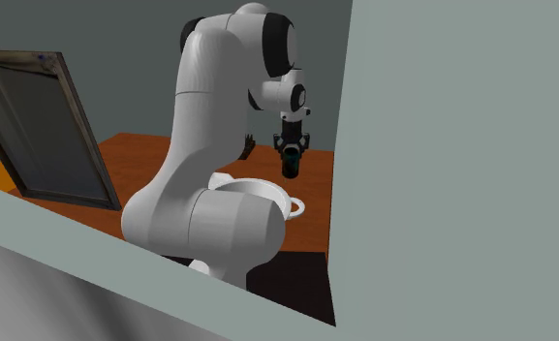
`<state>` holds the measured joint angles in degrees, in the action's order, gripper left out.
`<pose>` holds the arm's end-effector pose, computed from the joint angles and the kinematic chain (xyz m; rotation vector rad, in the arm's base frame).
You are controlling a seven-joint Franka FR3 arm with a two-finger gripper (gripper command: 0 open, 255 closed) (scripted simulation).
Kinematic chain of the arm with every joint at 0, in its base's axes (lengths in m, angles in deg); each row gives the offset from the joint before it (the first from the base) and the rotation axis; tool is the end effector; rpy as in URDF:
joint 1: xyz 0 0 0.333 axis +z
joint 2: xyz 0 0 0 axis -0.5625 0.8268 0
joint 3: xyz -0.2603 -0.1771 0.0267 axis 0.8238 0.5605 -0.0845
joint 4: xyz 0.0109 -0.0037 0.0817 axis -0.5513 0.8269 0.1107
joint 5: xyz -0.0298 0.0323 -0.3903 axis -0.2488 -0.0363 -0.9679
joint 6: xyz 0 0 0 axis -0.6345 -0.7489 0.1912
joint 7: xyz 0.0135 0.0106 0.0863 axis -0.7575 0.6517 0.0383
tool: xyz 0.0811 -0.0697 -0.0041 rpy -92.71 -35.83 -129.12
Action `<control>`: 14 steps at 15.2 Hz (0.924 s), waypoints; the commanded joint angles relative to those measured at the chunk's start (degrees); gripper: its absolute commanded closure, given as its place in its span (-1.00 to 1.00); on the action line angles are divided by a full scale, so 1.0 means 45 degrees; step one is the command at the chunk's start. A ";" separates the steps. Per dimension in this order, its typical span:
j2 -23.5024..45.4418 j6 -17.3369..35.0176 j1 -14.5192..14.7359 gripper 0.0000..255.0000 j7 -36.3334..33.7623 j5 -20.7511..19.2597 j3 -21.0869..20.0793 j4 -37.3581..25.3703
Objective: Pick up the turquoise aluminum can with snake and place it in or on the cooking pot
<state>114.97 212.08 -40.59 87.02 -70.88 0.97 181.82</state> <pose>0.6469 -0.1477 0.2778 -3.1362 -0.1664 0.0044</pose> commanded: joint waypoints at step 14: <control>-0.1321 -0.1999 0.0092 1.00 -0.0159 -0.0231 0.0120 -0.0690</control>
<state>109.39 203.65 -40.18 86.31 -71.86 1.48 178.94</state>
